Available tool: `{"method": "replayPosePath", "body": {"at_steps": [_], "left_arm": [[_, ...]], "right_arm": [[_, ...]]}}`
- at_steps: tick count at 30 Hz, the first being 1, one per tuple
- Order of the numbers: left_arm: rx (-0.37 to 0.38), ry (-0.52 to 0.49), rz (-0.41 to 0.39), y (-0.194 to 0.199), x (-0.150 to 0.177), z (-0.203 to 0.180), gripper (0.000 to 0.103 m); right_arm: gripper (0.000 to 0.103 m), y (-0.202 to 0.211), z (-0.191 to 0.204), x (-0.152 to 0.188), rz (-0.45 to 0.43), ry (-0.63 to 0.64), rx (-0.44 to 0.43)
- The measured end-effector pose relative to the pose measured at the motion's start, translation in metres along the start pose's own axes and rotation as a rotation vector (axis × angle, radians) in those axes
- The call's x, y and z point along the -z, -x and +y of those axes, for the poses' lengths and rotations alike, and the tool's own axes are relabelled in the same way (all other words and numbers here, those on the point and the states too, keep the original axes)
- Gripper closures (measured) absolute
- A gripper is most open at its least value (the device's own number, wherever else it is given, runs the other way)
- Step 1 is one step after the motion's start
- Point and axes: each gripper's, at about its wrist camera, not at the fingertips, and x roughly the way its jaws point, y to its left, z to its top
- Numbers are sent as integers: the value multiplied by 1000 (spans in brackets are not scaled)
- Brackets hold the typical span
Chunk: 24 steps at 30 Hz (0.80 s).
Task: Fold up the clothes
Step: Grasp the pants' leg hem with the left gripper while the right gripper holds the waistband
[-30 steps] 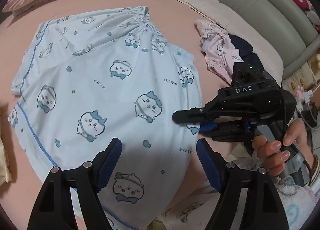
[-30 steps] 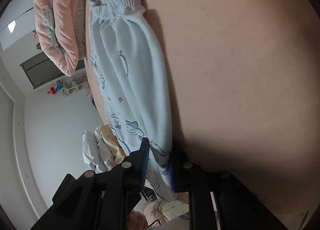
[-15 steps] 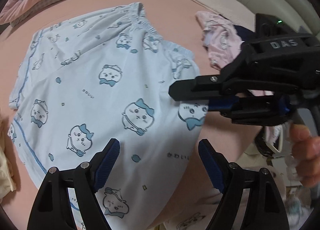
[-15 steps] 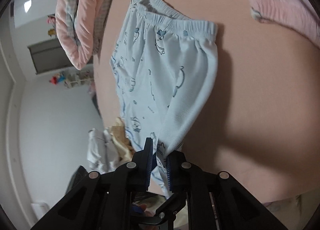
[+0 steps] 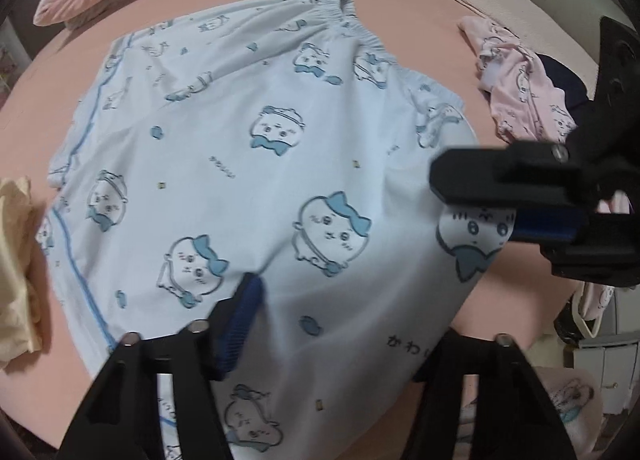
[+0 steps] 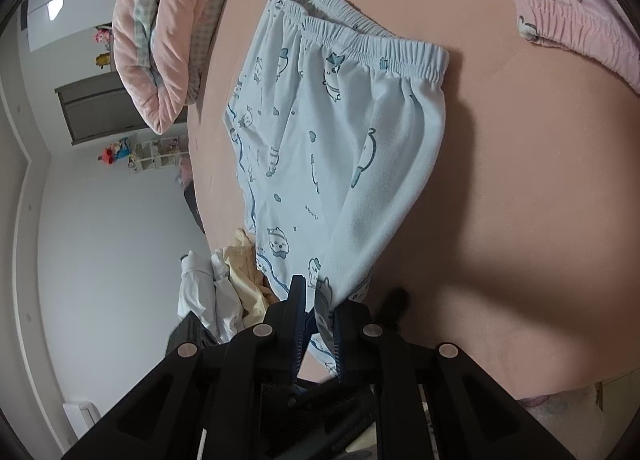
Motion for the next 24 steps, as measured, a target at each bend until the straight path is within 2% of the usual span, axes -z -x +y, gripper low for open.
{"method": "replayPosePath", "body": {"at_steps": [1,3,6,8,9,12,13,15,19,22,24], "left_arm": [[-7,-2,1,2,-1,1,61],[-21,4,-5,6,-4,5,83],[2,58,0,8,-7,17,90],[28,83,8,8,-9,24,91],[31,79,5,10,-9,24,91],[30,52,-4,15,-10,24,91],[24,36,-7,17,-11,23,91],[18,10,-16,21,-13,21,91],[16,-7,-28,26,-23,16,91],[33,-6,-33,27,-29,18,91],[43,-2,-33,28,-33,23,91]], "right_arm": [[92,0,0,1,1,9,7],[92,0,3,2,6,44,27],[92,1,12,5,17,135,88],[91,3,24,10,17,244,176],[88,5,31,13,7,323,247],[53,14,54,27,-44,602,498],[49,15,59,32,-56,688,561],[49,15,69,43,-79,867,692],[49,5,71,59,-100,1188,885],[49,-10,67,70,-134,1389,1008],[49,-21,64,73,-141,1478,1050]]}}
